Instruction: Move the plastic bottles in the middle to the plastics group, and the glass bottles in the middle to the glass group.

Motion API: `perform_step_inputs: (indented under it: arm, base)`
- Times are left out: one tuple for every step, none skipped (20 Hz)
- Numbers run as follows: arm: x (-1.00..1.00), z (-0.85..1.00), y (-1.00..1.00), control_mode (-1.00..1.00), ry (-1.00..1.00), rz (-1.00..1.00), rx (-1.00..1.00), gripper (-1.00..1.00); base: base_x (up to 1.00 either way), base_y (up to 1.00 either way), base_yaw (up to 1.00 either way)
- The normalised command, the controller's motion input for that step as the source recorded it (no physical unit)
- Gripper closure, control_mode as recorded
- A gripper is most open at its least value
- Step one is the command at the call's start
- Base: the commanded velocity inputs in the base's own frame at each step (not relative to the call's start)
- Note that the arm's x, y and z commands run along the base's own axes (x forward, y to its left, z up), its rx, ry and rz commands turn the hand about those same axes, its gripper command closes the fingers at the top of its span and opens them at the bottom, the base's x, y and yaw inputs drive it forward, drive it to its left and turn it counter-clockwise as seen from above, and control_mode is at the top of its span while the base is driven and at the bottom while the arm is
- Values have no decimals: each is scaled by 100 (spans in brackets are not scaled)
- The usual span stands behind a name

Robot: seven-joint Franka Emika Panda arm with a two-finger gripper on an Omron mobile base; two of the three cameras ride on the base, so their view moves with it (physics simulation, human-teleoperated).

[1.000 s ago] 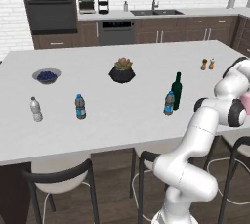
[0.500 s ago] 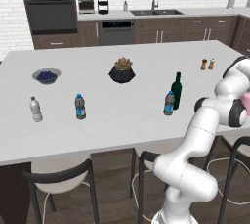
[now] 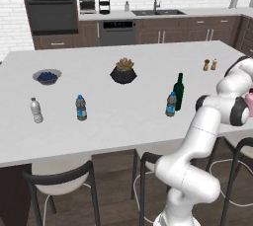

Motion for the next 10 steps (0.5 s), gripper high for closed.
perform_step_inputs:
  arm:
    - [-19,39,0,-100,-16,0,0,-100]
    - [-19,40,0,-100,-16,0,0,-100]
    - [-18,44,2,-100,-16,0,0,-100]
    - [-11,51,2,-100,-11,0,0,-100]
    - [-17,45,17,-100,-6,-2,0,-100]
    - [-14,50,23,-100,0,-4,0,-100]
    - [-17,48,30,-100,-4,0,0,-100]
    - [-31,50,27,-100,-8,0,0,-100]
    - [-51,53,22,-100,-12,0,0,-100]
    - [-55,42,36,-100,-10,0,0,-100]
  base:
    - [0,0,0]
    - [0,0,0]
    - [0,0,0]
    - [0,0,0]
    - [0,0,0]
    - [0,0,0]
    - [0,0,0]
    - [0,0,0]
    - [0,0,0]
    - [0,0,0]
